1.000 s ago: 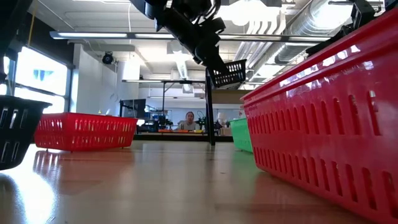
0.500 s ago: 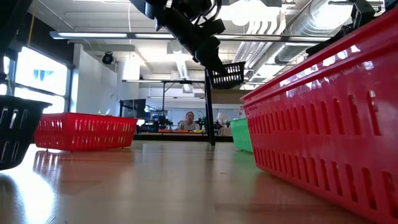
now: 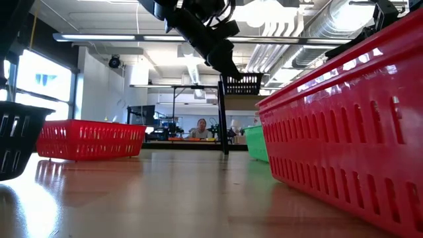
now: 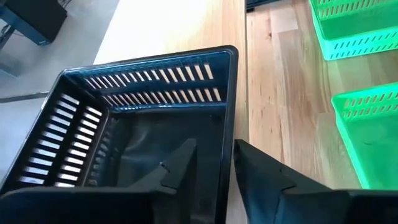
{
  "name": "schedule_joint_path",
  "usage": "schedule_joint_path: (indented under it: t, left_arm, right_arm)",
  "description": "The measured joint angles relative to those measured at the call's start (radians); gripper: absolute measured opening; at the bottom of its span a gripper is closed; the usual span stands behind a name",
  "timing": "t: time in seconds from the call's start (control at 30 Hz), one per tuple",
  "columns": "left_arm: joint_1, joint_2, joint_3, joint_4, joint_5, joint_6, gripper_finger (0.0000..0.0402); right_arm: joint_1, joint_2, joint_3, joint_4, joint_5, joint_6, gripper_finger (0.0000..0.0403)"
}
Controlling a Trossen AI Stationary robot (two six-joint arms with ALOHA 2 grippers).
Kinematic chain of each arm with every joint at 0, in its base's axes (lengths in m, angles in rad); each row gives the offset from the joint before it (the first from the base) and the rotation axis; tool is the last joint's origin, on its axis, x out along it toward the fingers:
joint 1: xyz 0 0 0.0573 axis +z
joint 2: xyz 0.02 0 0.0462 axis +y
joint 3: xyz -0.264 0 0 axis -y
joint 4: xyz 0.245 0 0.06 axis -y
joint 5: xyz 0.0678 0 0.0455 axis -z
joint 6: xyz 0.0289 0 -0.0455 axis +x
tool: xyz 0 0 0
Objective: Stack baskets on shelf by color
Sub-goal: Put the top black bin on the shelf, then put the bottom right green bin on the shelf
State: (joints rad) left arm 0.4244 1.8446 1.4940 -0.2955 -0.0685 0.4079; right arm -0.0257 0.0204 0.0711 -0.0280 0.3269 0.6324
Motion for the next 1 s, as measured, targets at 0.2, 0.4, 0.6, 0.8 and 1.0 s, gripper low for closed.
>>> schedule_joint_path:
  t: [0.2,0.4,0.6,0.8,1.0]
  left_arm:
    - [-0.005,-0.016,0.0,0.004,-0.008,-0.048,0.0141]
    - [-0.016,-0.035,0.0,-0.03,-0.048,-0.058,0.0166]
    - [-0.034,-0.062,-0.001,-0.046,-0.052,-0.096,0.0172]
    - [-0.061,-0.115,0.001,-0.056,-0.075,-0.144,0.0173]
    - [-0.074,-0.197,0.0,-0.086,-0.103,-0.192,0.0173]
  right_arm:
    - [0.0,0.0,0.0,0.001,0.0,0.042,0.0119]
    - [0.0,0.0,0.0,0.015,-0.01,0.05,0.0119]
    - [0.0,0.0,0.001,0.07,-0.045,0.043,0.0119]
    - [0.0,0.027,0.075,0.027,-0.062,-0.016,0.0119]
    - [0.0,0.138,0.259,-0.204,-0.1,-0.103,0.0119]
